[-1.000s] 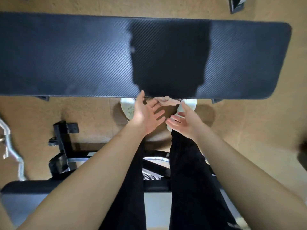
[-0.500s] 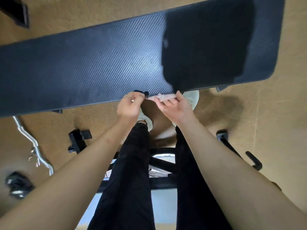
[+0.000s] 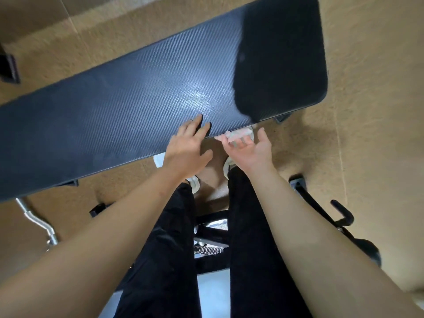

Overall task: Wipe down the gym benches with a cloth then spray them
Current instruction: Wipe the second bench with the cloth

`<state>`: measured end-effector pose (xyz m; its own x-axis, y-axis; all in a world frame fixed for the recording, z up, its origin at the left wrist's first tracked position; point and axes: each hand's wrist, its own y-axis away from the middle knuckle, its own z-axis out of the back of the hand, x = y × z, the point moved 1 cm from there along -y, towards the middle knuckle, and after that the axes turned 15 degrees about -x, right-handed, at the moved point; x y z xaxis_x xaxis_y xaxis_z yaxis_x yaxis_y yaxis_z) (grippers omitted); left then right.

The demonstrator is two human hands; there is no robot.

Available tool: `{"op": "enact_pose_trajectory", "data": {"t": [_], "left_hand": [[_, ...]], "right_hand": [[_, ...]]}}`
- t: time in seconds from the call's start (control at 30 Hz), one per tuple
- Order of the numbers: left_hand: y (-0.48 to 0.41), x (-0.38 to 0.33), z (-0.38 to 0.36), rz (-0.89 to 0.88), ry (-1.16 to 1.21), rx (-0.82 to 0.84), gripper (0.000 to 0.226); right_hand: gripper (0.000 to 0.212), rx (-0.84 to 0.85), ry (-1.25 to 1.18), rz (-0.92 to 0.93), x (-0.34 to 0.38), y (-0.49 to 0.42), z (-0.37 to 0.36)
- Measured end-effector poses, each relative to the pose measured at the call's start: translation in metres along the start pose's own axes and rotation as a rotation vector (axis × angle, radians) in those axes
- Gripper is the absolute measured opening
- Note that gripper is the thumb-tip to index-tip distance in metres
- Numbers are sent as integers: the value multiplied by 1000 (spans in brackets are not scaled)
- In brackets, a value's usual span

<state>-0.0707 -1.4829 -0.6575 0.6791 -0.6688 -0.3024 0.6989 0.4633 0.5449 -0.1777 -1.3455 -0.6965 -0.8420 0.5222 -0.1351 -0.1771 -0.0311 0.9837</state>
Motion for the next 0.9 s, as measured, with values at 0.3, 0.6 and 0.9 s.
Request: {"op": "enact_pose_trajectory", "data": {"t": [0.3,0.6,0.9], "left_hand": [[-19,-63,-12,0,-221,-10,96],[-52,-122,0,-107,-350,-95,62],[-119,-155,8,-236,-350,-181,87]], "right_hand": [[51,10,-113,107,85,13,2],[50,66,-131,204,150,32,7],[40,39,333,628,203,36,-11]]}}
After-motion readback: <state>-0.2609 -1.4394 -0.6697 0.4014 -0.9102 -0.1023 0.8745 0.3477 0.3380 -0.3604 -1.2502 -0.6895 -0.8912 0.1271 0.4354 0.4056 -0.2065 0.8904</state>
